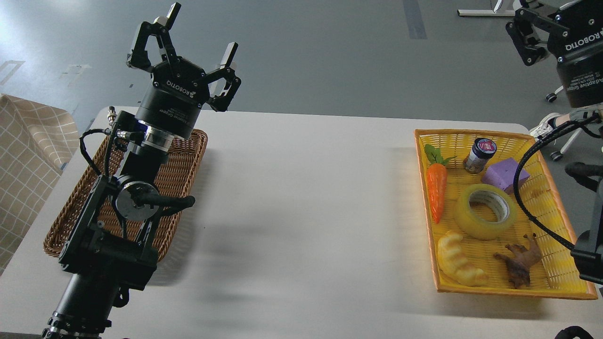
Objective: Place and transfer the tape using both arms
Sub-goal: 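Raise the right gripper up and away from the yellow tray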
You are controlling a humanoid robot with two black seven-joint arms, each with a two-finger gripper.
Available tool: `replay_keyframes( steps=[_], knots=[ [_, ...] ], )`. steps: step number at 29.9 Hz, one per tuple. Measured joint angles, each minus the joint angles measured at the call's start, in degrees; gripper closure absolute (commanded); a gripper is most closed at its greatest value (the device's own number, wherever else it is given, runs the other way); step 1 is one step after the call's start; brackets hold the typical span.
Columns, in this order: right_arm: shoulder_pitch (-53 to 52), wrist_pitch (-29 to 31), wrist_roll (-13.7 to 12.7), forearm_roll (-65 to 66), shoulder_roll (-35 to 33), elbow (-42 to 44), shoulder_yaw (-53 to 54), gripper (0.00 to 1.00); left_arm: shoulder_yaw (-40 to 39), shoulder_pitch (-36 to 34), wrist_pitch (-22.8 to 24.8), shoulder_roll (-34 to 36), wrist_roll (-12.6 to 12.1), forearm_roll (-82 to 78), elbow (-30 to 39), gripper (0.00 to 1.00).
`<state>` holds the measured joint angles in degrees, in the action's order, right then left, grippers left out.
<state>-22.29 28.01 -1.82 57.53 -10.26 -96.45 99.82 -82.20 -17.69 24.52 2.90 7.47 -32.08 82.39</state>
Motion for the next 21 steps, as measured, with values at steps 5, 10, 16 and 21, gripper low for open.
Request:
replay_keyframes(
  steps=[5,10,16,21],
  knots=[
    [0.78,0.01,-0.07,12.07,-6.06,-0.02,-1.44,0.0,-0.08,-0.01,0.0,0.41,0.0,0.0,0.39,0.01],
    [1.71,0.01,0.04,21.66,-11.68,0.19,-2.33,0.0,-0.07,-0.02,0.0,0.51,-0.09,0.0,0.48,0.01],
    [1.47,0.0,-0.23,34.38,-16.99,-0.06,-5.13,0.0,-0.14,-0.02,0.0,0.46,-0.09,0.0,0.44,0.01],
    [1.55,-0.01,-0.75,44.42,-22.08,-0.31,-7.84,0.0,-0.1,-0.02,0.0,0.47,-0.09,0.0,0.4,0.01]
  ],
)
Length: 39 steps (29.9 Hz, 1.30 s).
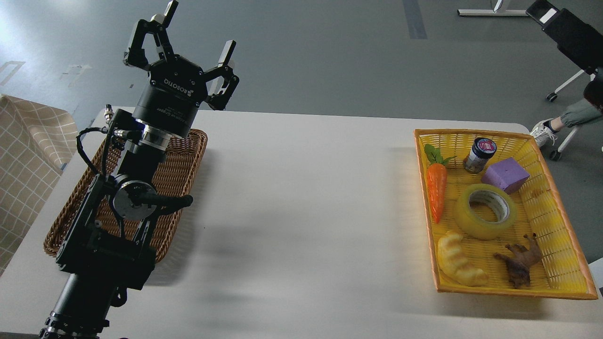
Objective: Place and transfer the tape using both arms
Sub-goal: 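Raise the right gripper up and away from the yellow tray, then lower the right gripper into the tray toward the yellow tape roll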
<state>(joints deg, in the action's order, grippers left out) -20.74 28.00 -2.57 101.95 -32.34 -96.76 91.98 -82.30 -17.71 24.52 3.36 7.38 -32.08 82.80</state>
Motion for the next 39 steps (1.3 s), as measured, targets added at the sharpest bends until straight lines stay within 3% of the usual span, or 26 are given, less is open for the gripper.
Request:
replay_keyframes(
  steps=[8,16,22,34,39],
  knots=[
    [0.64,0.0,0.61,12.5,-5.52,0.26,-6.75,0.0,-0.2,0.0,0.0,0.15,0.0,0.01,-0.09,0.01],
    [1.94,0.0,2.1,13.45,-13.54,0.26,-13.04,0.0,-0.28,0.83,-0.04,0.46,0.0,0.03,-0.18,0.01],
    [2.5,0.0,4.01,13.47,-15.59,0.21,-14.15,0.0,-0.32,1.6,-0.73,0.76,0.0,0.0,-0.18,0.01],
    [12.96,-0.2,3.27,20.95,-6.33,5.05,-11.83,0.0,-0.14,2.06,-0.79,0.87,0.0,0.0,-0.19,0.01],
    [17.07,-1.59,-0.34,21.09,-1.0,7.74,-9.33,0.0,0.08,2.12,-0.79,0.95,-0.02,0.0,-0.4,0.01]
  ],
)
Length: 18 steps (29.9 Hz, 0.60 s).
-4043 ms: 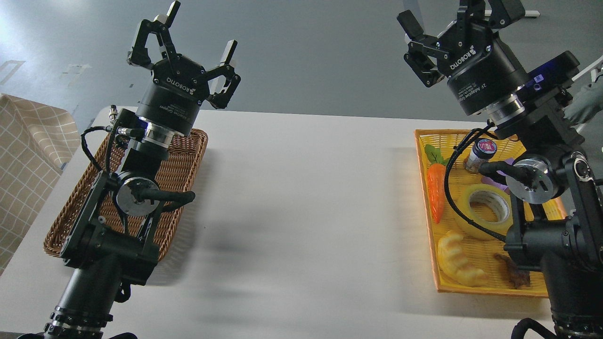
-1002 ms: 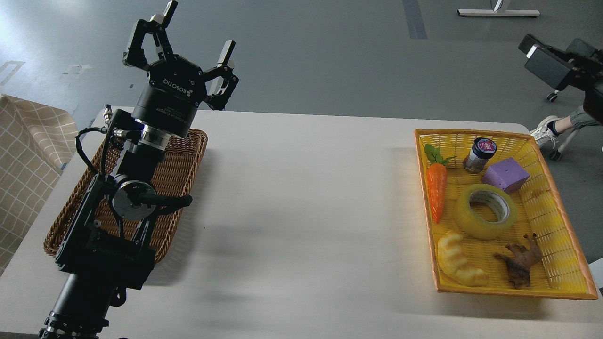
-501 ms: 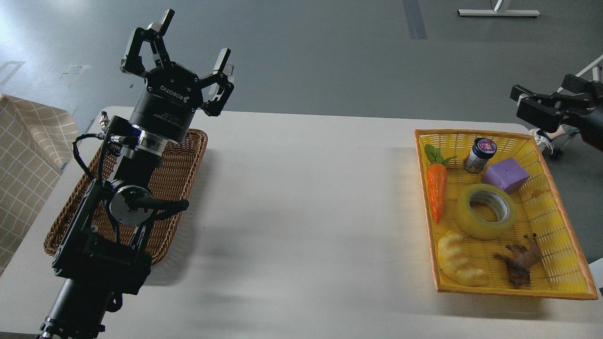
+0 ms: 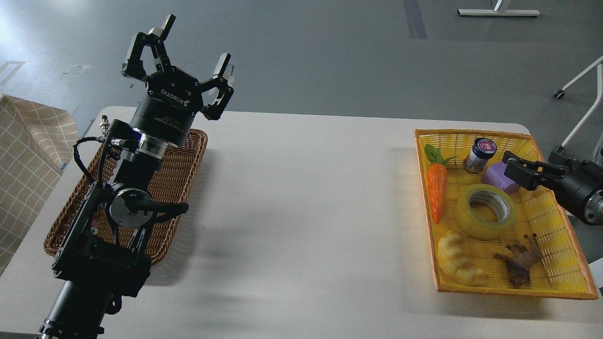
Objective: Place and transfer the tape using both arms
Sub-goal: 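Lower the right gripper into the tray toward the yellow tape roll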
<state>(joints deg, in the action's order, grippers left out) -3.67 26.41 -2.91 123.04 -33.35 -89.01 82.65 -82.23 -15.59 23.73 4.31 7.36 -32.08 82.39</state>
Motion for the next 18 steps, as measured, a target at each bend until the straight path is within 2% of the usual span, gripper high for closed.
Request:
replay_keyframes(
  steps=[5,18],
  knots=[
    [2.1,-0.19,-0.95,-0.03,1.21,2.57,0.32,0.0,0.22,0.02,0.0,0.0,-0.07,0.0,-0.26,0.01],
    [2.0,0.05,-0.43,-0.37,1.1,6.66,-0.17,0.0,0.16,0.06,0.07,-0.17,0.02,0.0,-0.42,0.01]
  ],
)
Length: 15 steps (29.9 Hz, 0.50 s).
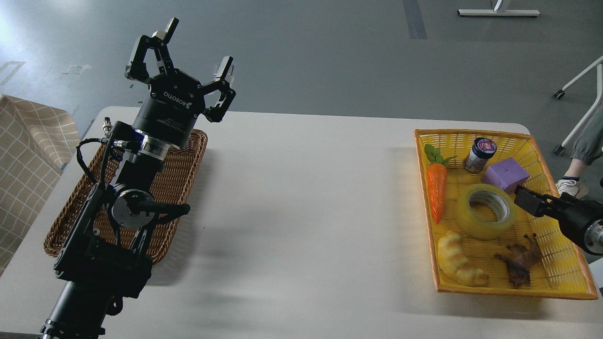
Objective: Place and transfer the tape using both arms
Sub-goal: 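Lower the right gripper into the tray toward the yellow tape roll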
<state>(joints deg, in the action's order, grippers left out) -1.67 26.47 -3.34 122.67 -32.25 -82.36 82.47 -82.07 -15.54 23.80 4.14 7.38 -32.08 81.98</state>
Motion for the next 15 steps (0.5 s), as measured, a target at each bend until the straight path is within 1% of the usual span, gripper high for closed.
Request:
replay_keyframes(
  steps=[4,11,15],
  knots=[
    [-0.07,0.26,0.92,-0.05,0.15,0.2,-0.95,0.0,-0.13,0.96,0.01,0.0,0.01,0.0,0.0,0.01],
    [-0.92,0.54,1.21,-0.04,0.11,0.43,-2.8,0.01,-0.43,1.2,0.01,0.0,0.01,0.0,0.0,0.01],
    [-2.03,1.38,2.01,0.16,-0.27,1.73,-4.7,0.01,-0.45,1.23,0.01,-0.01,0.01,0.0,0.01,0.01]
  ],
)
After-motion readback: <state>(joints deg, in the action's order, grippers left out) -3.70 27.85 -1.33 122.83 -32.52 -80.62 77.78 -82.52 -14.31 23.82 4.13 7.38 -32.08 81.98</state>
